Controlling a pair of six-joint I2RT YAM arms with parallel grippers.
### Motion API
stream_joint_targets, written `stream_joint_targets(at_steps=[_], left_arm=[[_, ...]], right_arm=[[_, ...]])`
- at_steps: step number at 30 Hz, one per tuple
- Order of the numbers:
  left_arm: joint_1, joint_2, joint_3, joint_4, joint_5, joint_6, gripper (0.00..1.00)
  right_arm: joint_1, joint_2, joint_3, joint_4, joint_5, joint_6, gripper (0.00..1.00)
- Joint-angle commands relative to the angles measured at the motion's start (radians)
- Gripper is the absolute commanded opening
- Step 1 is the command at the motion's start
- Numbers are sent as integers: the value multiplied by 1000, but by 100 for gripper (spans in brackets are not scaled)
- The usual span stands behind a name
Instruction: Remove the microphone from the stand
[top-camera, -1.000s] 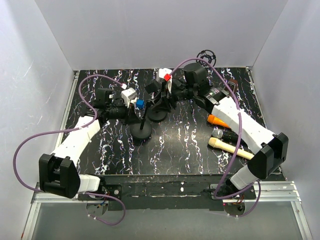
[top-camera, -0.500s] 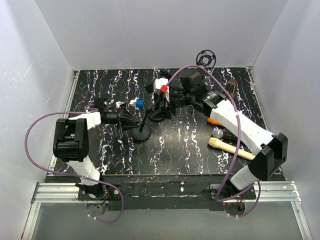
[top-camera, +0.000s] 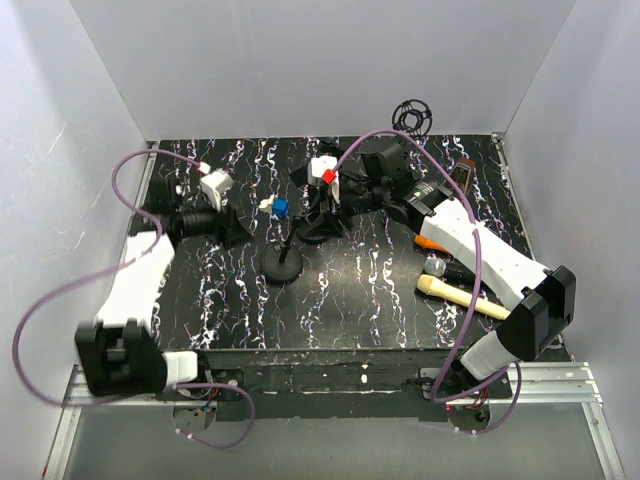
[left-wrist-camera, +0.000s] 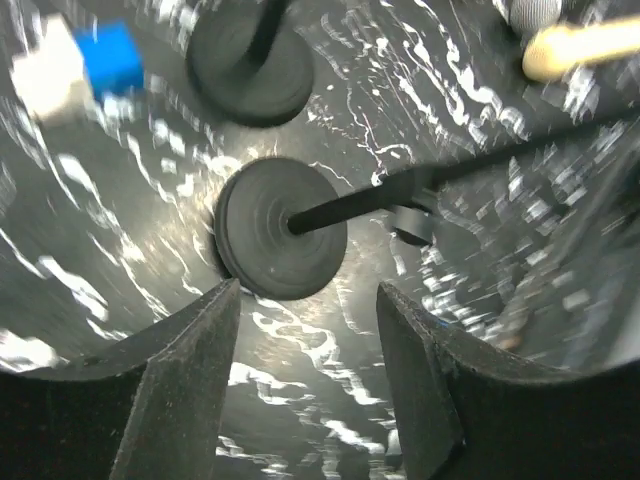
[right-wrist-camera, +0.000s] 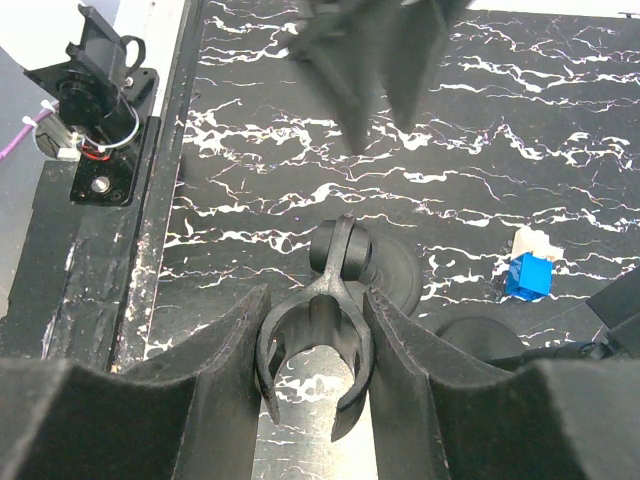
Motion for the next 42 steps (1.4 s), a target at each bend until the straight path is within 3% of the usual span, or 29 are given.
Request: stream_joint_targets(at_steps=[1,4,9,16,20,26,31,35,39,42], left_arm=[[-211,-400,-241,276,-235,672,55],[-340,-529,-395,474,-364,829,55],[-399,-474,-367,370,-330,905,52],[-468,-376,-367,416,-376,909,44],[-496,-347,-358,435,-418,894,31],[-499,-353,-326,409,-514,830,0],[-476,-284,-199,282,-538,508,0],[-323,-97,-12,133,-245,88,0],[-157,52,22,175,8,-368,0],[-120,170,50,156,157,-497,0]], right_arm=[[4,-34,10,1,-30,7,28],[4,-34,10,0,-24,4,28],[4,-31,10,0,-18,1,28],[4,-25,12,3,-15,4,28],[4,-25,13,1,-9,1,28],[4,-26,12,0,0,-9,28],[2,-26,15,-7,3,-17,27],[2,-26,18,-11,-1,-20,27],[2,-28,19,-11,-9,-22,26],[2,-29,21,-5,-15,-16,26]])
